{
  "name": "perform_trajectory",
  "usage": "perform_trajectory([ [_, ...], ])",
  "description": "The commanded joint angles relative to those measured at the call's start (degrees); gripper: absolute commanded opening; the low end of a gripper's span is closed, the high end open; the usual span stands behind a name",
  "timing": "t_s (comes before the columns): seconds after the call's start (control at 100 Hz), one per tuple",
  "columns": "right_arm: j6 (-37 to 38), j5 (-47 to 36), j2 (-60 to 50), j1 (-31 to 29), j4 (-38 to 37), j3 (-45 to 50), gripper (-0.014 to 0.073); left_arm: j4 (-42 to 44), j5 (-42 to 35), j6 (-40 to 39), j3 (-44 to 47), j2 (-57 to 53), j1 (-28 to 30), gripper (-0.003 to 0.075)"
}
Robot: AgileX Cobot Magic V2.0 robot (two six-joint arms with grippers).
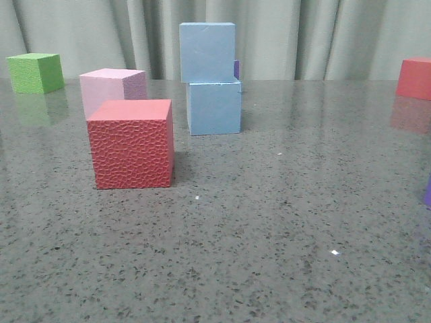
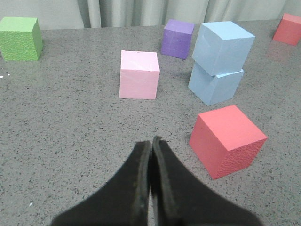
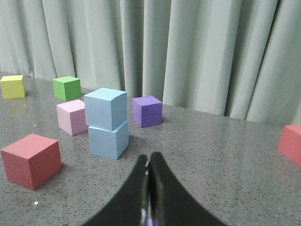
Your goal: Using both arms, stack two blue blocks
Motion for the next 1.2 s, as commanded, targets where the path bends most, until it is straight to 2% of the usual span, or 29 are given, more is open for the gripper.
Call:
perform_trajectory([
  [0.0, -0.34, -4.93, 0.43, -0.36, -1.34, -1.29, -0.0069, 0.42, -4.55, -0.01, -1.56, 0.19, -0.38, -0.0019],
  [0.36, -0.34, -4.93, 0.43, -0.36, -1.34, -1.29, -0.0069, 1.10, -4.14, -0.01, 0.18, 0.19, -0.25, -0.0019],
  [0.52, -0.34, -4.93, 0.43, -0.36, -1.34, -1.29, -0.0069, -1.18, -4.27, -0.01, 2.37, -2.03, 2.06, -0.0019],
  [0.64, -0.34, -4.93, 0.43, -0.36, -1.34, -1.29, -0.0069, -1.15, -5.71, 1.65, 4.82, -4.74, 5.95, -0.0020],
  [0.8, -0.34, -4.87, 0.43, -0.36, -1.34, -1.29, -0.0069, -2.85, -15.70, 12.73, 10.87, -9.73, 13.00, -0.0019],
  [0.97, -0.34, -4.87, 0.43, -0.36, -1.34, -1.29, -0.0069, -10.54, -23.96, 26.08, 18.18, -15.40, 21.58, -0.0020],
  [1.19, -0.34, -4.87, 0.43, -0.36, -1.34, -1.29, -0.0069, -12.07, -28.18, 27.08, 26.14, -22.95, 29.75, -0.0019],
])
